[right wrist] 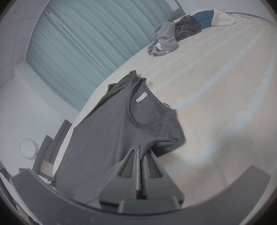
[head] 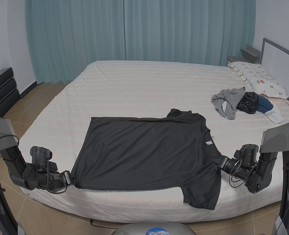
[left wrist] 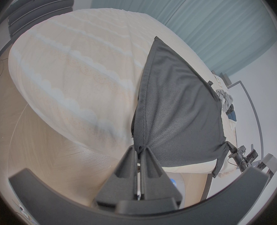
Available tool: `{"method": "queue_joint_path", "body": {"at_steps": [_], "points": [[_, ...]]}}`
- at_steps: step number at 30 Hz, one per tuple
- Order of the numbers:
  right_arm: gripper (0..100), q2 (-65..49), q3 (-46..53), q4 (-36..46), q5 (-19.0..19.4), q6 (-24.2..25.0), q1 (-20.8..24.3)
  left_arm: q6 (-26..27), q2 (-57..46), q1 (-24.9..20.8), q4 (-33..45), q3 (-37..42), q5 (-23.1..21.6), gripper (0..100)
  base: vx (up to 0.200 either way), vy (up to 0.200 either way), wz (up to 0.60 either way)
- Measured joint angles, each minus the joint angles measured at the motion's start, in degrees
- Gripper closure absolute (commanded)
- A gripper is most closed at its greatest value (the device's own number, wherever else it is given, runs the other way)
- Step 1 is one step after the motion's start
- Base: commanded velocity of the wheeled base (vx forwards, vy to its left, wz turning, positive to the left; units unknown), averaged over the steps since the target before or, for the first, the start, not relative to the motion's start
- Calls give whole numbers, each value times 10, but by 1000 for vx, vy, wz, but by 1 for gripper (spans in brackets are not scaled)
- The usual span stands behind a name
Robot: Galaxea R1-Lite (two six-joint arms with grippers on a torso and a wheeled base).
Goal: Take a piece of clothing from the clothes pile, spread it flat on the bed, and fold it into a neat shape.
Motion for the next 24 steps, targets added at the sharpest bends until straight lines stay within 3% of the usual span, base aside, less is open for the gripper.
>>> {"method": "queue_joint_path", "body": {"at_steps": [4, 5, 11, 19, 24], "points": [[100, 2, -31, 22, 0, -3, 3, -2, 0, -1, 0, 0, 0, 100, 0, 0, 0], [0, 4, -38, 24, 0, -4, 3, -3, 1, -1, 0, 0, 0, 100, 0, 0, 0], [0, 5, -36, 24, 11, 1, 2, -4, 3, -3, 0, -1, -1, 100, 0, 0, 0], [0, -32, 43, 16, 76, 8, -14, -9, 4, -3, 1, -1, -10, 100, 0, 0, 0], [0, -48, 119, -44, 103, 3, -14, -16, 4, -3, 2, -3, -14, 100, 0, 0, 0]]}}
